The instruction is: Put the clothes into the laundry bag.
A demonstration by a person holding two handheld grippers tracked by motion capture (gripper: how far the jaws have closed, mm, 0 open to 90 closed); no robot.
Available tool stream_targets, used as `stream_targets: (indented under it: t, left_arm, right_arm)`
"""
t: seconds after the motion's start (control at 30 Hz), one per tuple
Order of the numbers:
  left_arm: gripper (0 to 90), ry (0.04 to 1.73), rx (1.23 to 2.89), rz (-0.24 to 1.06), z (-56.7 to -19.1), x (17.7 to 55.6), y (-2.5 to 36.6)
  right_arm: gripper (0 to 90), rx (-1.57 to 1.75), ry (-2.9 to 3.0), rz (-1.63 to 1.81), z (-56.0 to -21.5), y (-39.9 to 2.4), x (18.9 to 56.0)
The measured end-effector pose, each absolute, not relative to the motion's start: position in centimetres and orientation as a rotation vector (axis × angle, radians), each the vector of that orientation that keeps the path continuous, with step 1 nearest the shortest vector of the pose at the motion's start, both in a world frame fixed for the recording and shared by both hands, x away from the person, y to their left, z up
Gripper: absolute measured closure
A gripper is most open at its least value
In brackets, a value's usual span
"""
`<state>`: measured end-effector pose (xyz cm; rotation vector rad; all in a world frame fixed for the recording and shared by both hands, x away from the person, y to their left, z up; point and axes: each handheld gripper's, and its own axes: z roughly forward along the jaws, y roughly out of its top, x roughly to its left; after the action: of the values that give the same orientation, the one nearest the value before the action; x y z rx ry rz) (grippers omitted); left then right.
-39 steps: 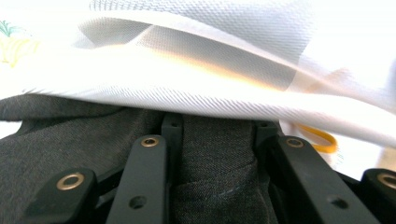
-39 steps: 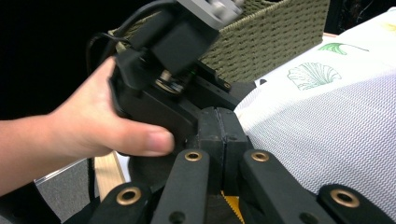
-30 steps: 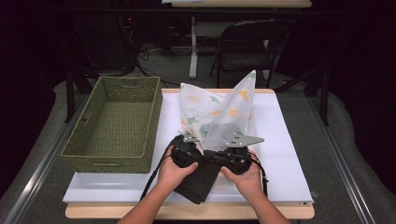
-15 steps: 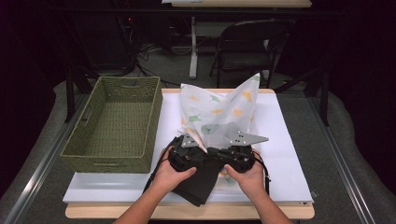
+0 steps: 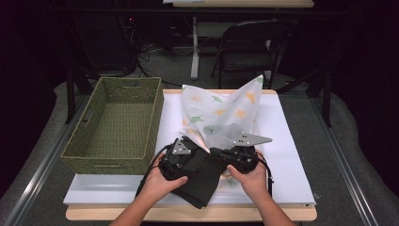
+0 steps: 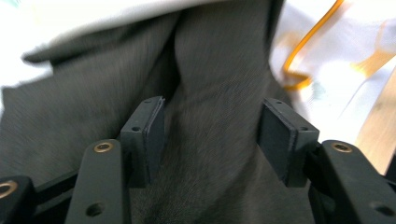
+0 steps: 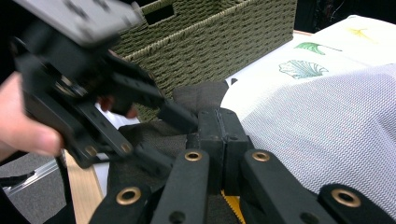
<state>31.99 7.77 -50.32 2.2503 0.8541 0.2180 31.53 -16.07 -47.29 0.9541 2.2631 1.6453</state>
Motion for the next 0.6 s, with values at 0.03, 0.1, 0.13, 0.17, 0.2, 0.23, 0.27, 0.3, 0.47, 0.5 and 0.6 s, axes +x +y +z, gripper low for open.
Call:
stream_targets:
  t: [0.03,0.1,0.13,0.17,0.2,0.23,0.27,0.3,0.47,0.5,0.6]
  left_arm:
    - [39.5,0.854,2.250,0.218,-50.3,32.0,7.8]
    - [36.1,0.848,2.287,0.273,-52.3,32.2,6.5]
    - [36.1,0.848,2.287,0.273,-52.3,32.2,6.5]
    - [36.1,0.861,2.290,0.284,-52.6,32.3,6.4]
    - [42.7,0.865,2.291,0.287,-52.7,32.4,6.4]
    - [45.6,0.873,2.286,0.293,-52.8,32.4,6.4]
    - [48.5,0.875,2.286,0.303,-52.9,32.4,6.4]
    - [51.5,0.872,2.290,0.317,-53.0,32.4,6.4]
    - [64.6,0.856,2.311,0.401,-52.9,31.9,6.0]
    - [66.2,0.859,2.299,0.408,-52.7,31.8,6.0]
    - [68.3,0.866,2.265,0.393,-51.8,31.7,6.4]
  right_arm:
    - [90.0,0.954,2.263,1.645,-47.3,-16.1,31.5]
    - [90.0,0.954,2.263,1.645,-47.3,-16.1,31.5]
    - [90.0,0.949,2.282,1.640,-47.6,-15.8,31.5]
    - [90.0,0.949,2.282,1.640,-47.6,-15.8,31.5]
    - [90.0,0.945,2.287,1.636,-47.7,-15.6,31.5]
    - [90.0,0.942,2.288,1.635,-47.7,-15.6,31.5]
    - [90.0,0.948,2.291,1.634,-47.7,-15.5,31.4]
    - [90.0,0.943,2.294,1.631,-47.7,-15.5,31.4]
    - [90.0,0.943,2.297,1.630,-47.8,-15.4,31.4]
    - [90.0,0.940,2.298,1.627,-47.8,-15.5,31.4]
    - [90.0,0.946,2.298,1.626,-47.7,-15.6,31.4]
